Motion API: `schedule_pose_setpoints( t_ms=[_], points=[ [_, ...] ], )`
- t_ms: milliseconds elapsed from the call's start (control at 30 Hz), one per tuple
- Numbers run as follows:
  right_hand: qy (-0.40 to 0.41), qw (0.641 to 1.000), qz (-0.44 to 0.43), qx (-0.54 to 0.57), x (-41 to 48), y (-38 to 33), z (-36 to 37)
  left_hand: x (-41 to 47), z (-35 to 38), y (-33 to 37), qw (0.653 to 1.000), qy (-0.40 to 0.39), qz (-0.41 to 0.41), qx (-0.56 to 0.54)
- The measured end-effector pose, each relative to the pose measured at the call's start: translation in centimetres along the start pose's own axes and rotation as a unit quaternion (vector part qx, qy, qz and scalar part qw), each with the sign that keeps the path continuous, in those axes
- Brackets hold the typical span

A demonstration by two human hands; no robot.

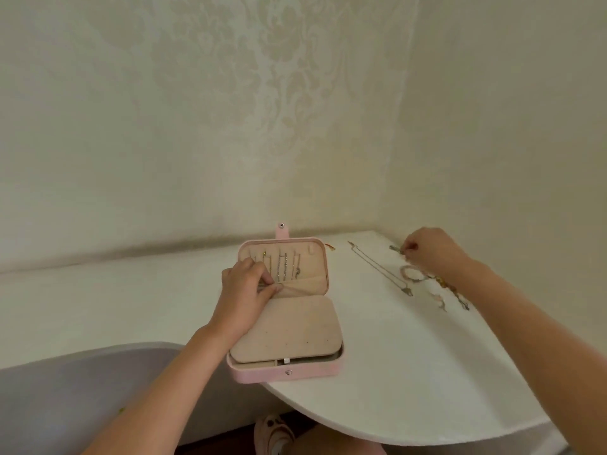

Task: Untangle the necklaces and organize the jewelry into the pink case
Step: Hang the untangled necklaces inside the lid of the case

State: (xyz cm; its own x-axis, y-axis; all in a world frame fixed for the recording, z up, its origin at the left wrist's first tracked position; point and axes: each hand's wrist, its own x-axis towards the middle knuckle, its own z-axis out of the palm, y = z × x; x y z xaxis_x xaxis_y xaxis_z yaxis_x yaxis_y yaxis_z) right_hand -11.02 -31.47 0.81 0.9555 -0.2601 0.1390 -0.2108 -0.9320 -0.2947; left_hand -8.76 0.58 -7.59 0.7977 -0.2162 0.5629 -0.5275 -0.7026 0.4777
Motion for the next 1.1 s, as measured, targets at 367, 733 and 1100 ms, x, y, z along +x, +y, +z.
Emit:
schedule_pose_setpoints(
  t_ms=[367, 733, 1100],
  points=[
    [-0.012, 0.992, 0.06, -0.11, -9.9, 7.9, 6.7, 2.1, 5.5, 6.7, 0.993, -0.067, 0.024, 0.097],
    [0.011, 1.0, 0.002, -0.023, -16.7, 5.8, 6.3, 1.7, 8.0, 8.7, 0.994, -0.082, 0.011, 0.07],
    [0.105, 0.968, 0.016, 0.228, -18.4, 8.4, 4.4, 1.3, 7.8, 8.7, 0.996, -0.066, 0.003, 0.052]
  ],
)
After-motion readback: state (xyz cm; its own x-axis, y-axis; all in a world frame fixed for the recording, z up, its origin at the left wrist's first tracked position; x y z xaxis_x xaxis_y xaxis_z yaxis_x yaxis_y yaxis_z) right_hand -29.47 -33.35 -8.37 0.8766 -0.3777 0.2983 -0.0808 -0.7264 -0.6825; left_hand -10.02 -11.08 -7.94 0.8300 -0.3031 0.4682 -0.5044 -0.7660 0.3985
